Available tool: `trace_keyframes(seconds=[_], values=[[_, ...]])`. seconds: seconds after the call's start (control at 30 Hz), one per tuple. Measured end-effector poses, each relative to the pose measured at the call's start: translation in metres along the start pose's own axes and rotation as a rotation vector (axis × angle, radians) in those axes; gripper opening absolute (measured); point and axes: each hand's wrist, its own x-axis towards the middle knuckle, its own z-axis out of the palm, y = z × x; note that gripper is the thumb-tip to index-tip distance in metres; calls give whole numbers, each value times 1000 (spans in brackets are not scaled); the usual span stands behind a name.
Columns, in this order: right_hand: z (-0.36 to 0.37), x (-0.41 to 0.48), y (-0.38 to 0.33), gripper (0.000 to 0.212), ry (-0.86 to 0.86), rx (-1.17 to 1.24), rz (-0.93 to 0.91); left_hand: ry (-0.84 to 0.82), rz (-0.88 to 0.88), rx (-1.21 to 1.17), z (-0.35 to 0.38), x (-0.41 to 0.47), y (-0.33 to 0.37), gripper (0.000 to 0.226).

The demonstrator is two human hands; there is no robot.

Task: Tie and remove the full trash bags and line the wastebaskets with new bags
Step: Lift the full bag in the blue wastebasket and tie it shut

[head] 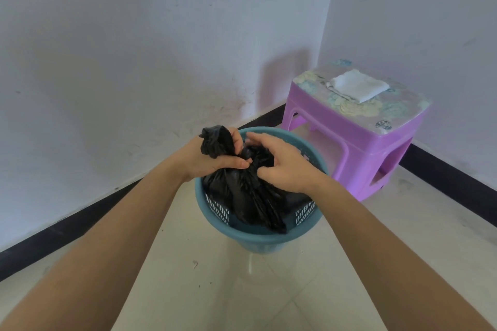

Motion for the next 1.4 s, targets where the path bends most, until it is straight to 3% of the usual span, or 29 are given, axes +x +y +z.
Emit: trace_keyframes(seconds=[0.13,0.23,0.3,0.43,0.63,0.83,0.97,1.1,1.3,1.4], values=[[7,-1,8,30,100,-64,18,94,17,-6,1,0,-4,25],[11,-1,10,16,103,21,63,380,6,12,5,4,-14,24],[15,0,10,16,92,40,46,527,16,127,9,9,-19,20],[18,0,8,18,157,49,10,511,-13,269,17,11,-18,21],[19,0,4,17,214,54,6,364,-249,-383,17,10,-13,15],[18,0,5,17,293,46,11,231,-278,-736,13,9,-7,27],[23,-1,6,26,324,-16,-48,402,-256,-926,23,14,-2,30],[24,0,3,34,317,-104,-89,578,-239,-887,26,17,-4,13],[21,-2,-3,42,327,10,-59,661,-210,-886,24,17,-12,26],[23,0,-3,42,336,-16,-64,687,-208,-880,26,19,-16,17]])
